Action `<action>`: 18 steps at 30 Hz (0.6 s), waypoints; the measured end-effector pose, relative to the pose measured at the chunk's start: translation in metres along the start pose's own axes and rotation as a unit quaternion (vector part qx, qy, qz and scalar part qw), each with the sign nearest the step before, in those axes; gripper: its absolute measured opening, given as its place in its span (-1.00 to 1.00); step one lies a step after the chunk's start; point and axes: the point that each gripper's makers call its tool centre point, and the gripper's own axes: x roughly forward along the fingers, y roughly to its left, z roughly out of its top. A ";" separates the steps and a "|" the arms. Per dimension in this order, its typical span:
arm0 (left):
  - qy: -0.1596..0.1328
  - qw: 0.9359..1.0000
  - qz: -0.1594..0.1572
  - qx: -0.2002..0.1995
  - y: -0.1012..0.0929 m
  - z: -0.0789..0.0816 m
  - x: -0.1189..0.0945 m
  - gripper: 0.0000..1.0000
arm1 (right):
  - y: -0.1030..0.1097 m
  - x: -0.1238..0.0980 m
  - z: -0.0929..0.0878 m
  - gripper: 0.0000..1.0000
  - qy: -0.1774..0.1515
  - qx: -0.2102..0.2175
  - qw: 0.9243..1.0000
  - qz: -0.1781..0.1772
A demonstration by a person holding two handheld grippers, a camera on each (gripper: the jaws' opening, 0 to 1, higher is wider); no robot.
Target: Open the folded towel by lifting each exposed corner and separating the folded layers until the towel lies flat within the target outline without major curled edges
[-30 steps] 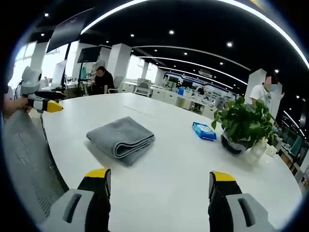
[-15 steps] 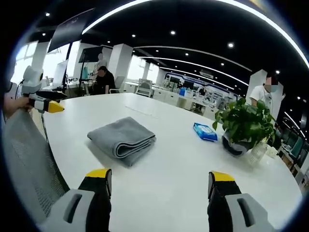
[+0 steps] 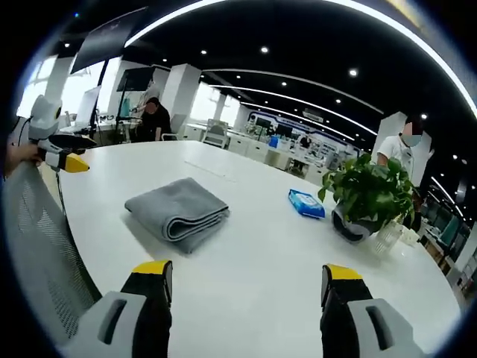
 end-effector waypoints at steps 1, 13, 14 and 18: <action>0.002 1.000 -0.001 -0.003 -0.001 -0.001 0.000 0.72 | -0.001 0.000 0.000 0.64 -0.001 0.003 1.000 -0.003; 0.022 0.998 -0.042 -0.032 -0.003 0.016 0.008 0.77 | 0.009 -0.001 0.020 0.84 0.012 -0.092 0.996 -0.006; 0.017 0.999 -0.041 -0.021 -0.003 0.021 0.011 0.76 | 0.008 -0.001 0.025 0.84 0.005 -0.089 0.996 -0.005; -0.008 0.998 -0.063 0.020 -0.012 0.041 0.026 0.76 | 0.000 0.006 0.058 0.87 -0.055 -0.016 0.998 -0.005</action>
